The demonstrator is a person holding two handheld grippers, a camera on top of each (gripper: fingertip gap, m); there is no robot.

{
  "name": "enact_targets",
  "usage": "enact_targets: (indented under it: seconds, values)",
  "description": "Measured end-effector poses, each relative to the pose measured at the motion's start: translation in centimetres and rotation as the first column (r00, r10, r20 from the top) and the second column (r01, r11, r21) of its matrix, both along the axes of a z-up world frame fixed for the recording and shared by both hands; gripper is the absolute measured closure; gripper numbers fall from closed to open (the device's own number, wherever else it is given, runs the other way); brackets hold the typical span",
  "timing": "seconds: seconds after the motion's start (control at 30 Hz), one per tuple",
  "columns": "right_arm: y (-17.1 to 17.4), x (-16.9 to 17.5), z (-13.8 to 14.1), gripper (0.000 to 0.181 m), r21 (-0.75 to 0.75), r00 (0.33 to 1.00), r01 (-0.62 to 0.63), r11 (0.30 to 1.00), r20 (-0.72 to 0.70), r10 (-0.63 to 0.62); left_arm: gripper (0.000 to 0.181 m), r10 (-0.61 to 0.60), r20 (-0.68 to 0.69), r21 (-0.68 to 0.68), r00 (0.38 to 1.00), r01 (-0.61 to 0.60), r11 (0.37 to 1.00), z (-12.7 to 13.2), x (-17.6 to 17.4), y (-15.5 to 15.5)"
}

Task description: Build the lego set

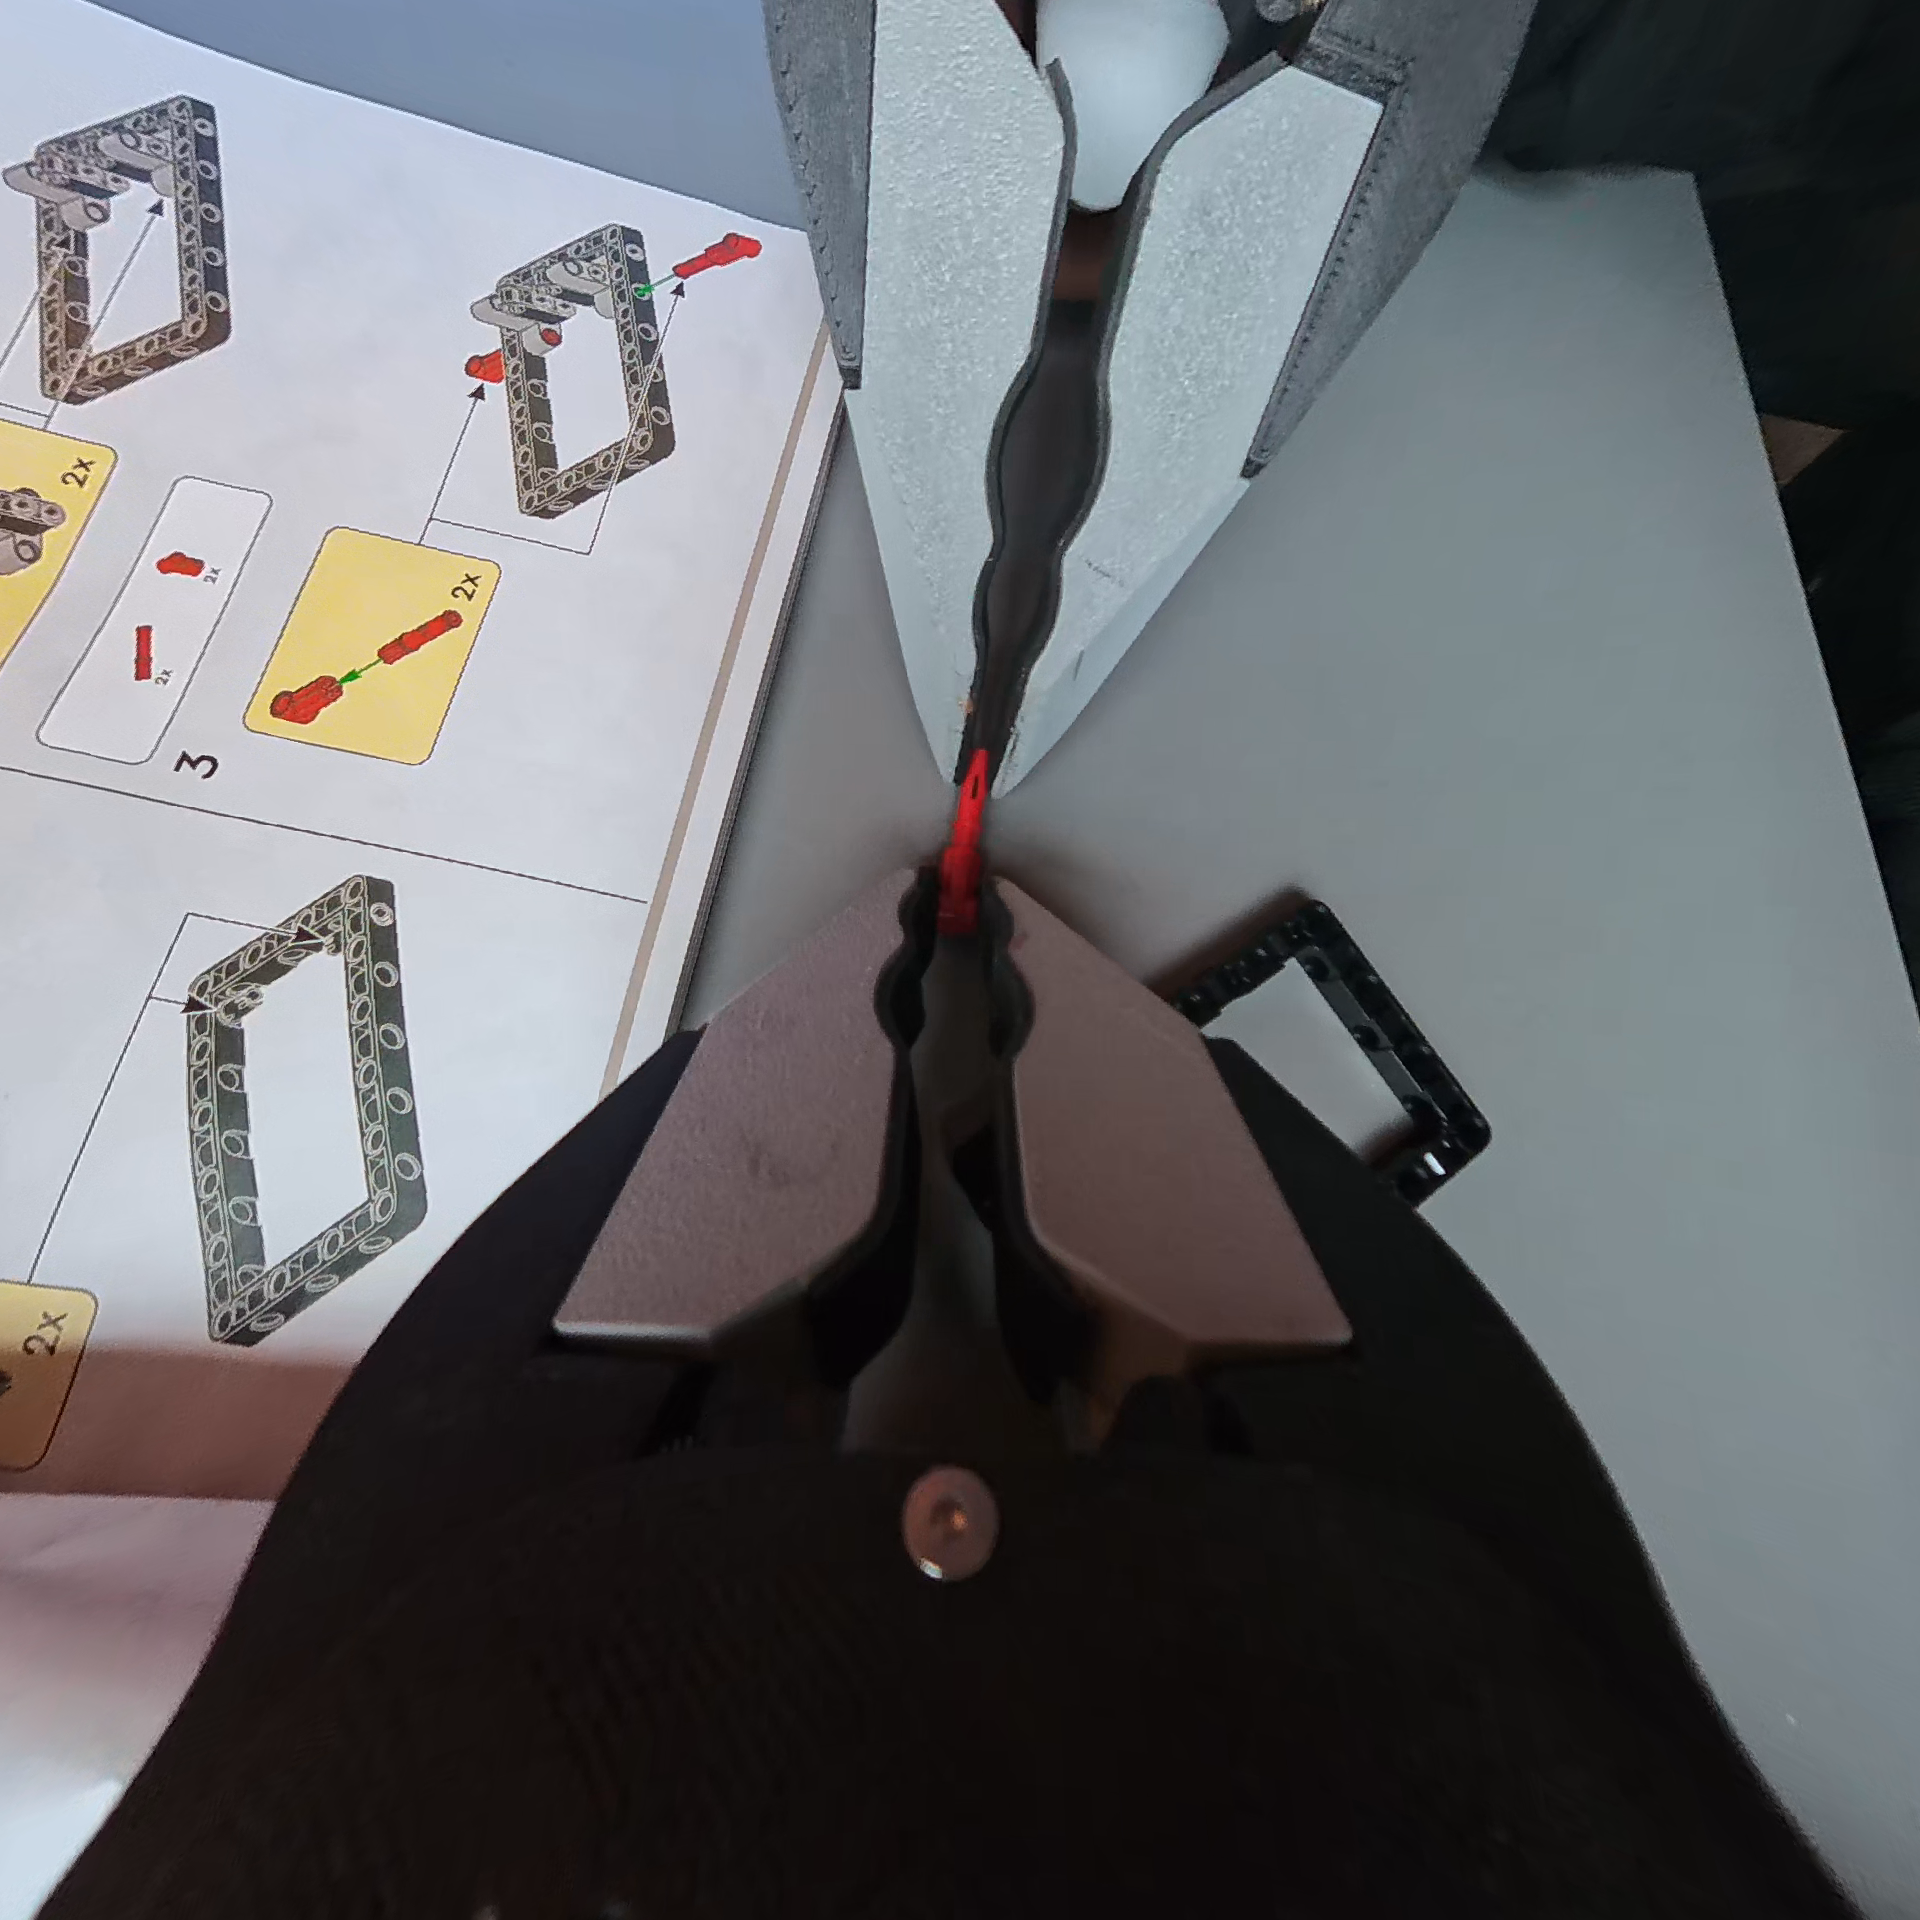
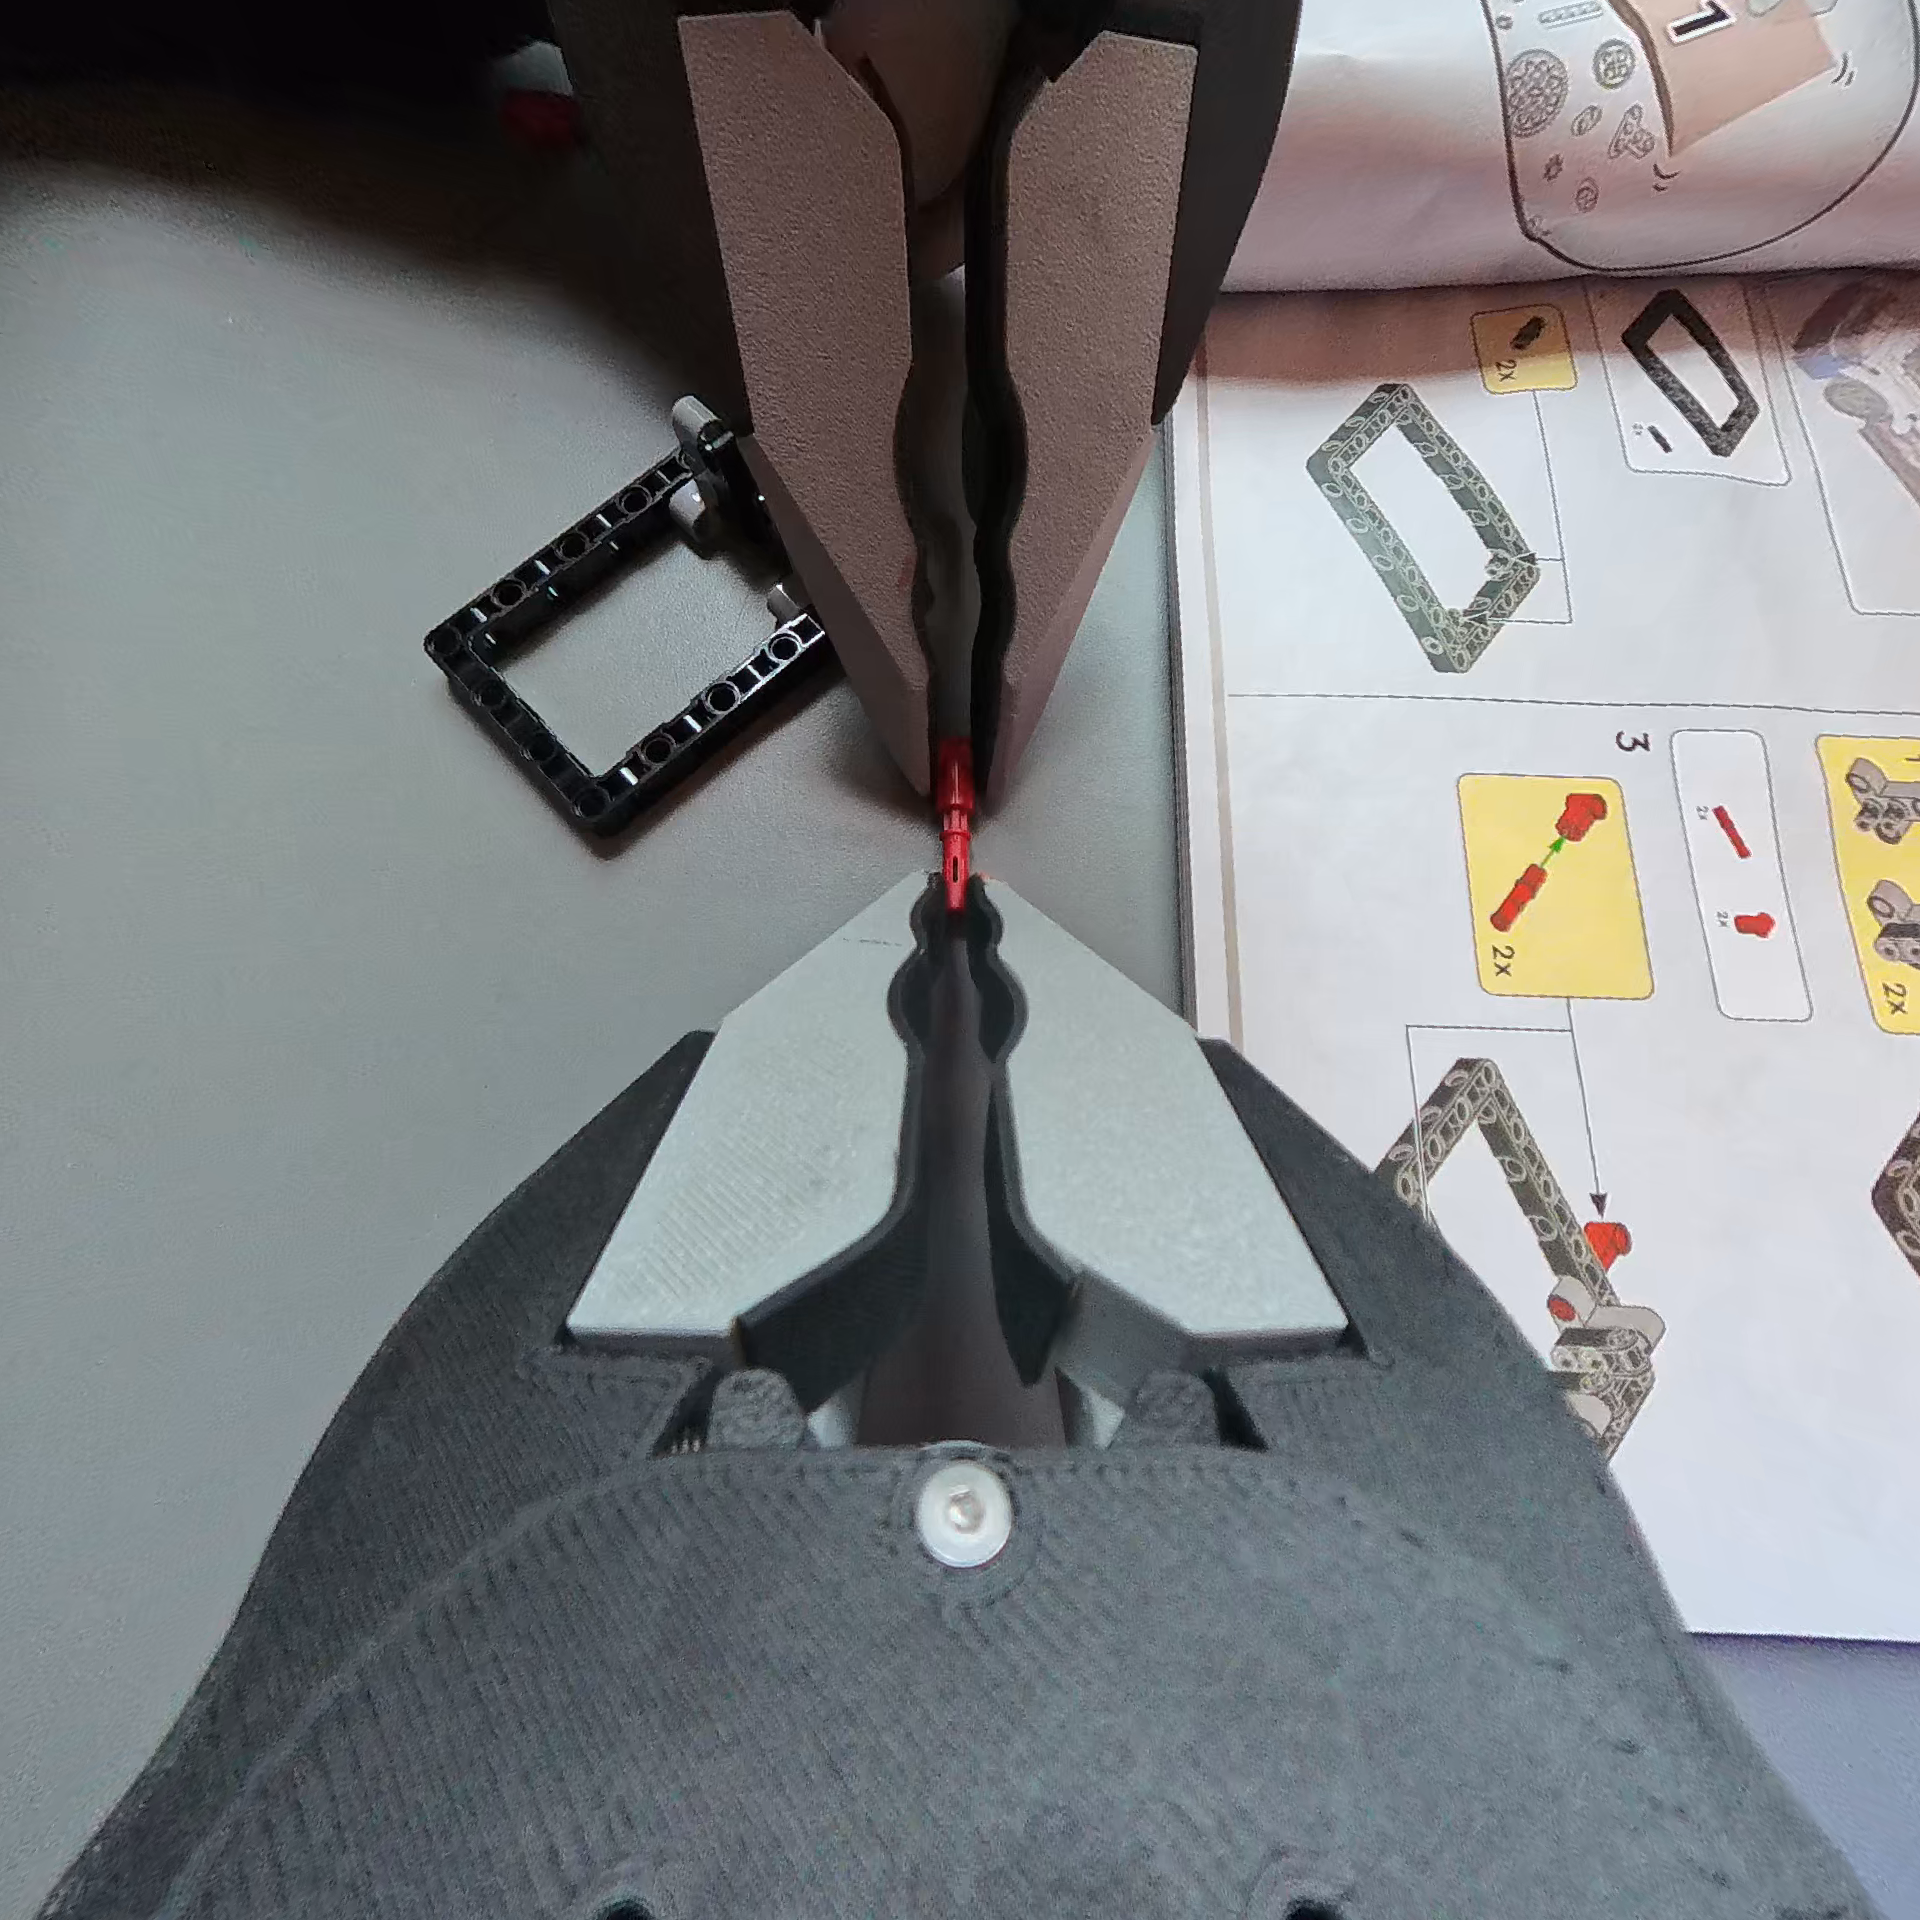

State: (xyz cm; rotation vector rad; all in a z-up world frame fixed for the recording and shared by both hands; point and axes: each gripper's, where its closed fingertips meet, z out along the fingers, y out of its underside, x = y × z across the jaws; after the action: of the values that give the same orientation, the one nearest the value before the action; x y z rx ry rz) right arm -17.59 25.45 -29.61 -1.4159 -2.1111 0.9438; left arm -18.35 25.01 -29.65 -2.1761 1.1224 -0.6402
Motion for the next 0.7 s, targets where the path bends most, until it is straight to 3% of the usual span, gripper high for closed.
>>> enact_targets:
  seconds: [0.7]
  values:
    - [-0.05,-0.82,0.0,0.18,0.039,1.0,-0.012,0.999,-0.005,0.013,0.176,0.009,-0.018,0.004,1.0,-0.009,1.0,-0.07,-0.28,0.14]
